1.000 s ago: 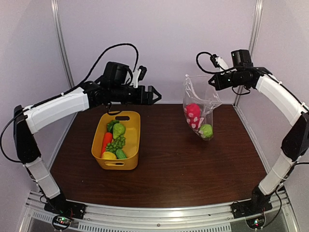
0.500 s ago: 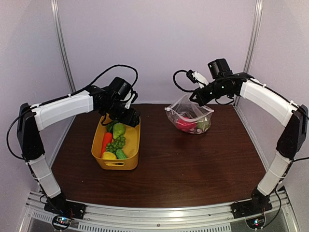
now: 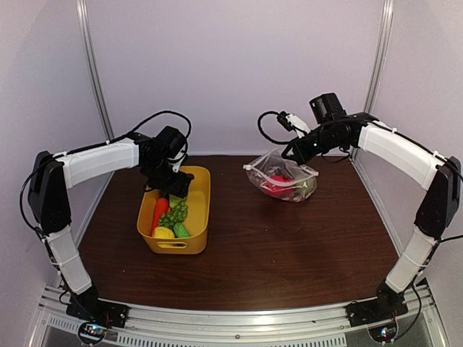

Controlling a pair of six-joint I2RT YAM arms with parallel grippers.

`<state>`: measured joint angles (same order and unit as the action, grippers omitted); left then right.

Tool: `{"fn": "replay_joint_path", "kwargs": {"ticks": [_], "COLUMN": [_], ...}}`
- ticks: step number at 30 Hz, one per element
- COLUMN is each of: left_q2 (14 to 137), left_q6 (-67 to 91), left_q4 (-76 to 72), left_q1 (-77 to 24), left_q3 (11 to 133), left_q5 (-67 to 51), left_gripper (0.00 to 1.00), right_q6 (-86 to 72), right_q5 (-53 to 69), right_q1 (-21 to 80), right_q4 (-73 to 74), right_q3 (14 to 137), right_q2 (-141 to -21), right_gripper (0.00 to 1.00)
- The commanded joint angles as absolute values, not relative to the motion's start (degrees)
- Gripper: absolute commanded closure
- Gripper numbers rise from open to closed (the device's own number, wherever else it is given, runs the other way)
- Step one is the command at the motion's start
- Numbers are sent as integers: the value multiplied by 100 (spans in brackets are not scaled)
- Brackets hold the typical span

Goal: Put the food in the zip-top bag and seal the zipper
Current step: Pick up the fake fruit from the bin.

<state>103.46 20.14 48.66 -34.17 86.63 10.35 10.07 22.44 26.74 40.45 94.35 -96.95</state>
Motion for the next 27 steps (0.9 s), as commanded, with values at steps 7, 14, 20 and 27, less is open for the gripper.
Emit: {"fn": "replay_joint_path", "kwargs": {"ticks": [7, 14, 20, 27], "left_q2": [11422, 11791, 12119, 12566], "left_q6": [1978, 1962, 1926, 1952], "left_q4": [4328, 3942, 3817, 3832], "left_q1": [-3099, -2939, -2879, -2856], "left_q3": [9147, 9238, 9441, 9926], "left_q5": [1401, 1421, 1450, 1187], "left_gripper": [17, 19, 19, 23], "right_q6": [866, 887, 895, 921], "right_q5": [2445, 2402, 2419, 2362], "right_q1": [2698, 2707, 2707, 2740], "right_q4": [3967, 3948, 3941, 3965], "right_q3": [9329, 9240, 9222, 9229], "right_q2": [-9567, -9493, -9524, -9507], "right_gripper": [100, 100, 100, 100]}}
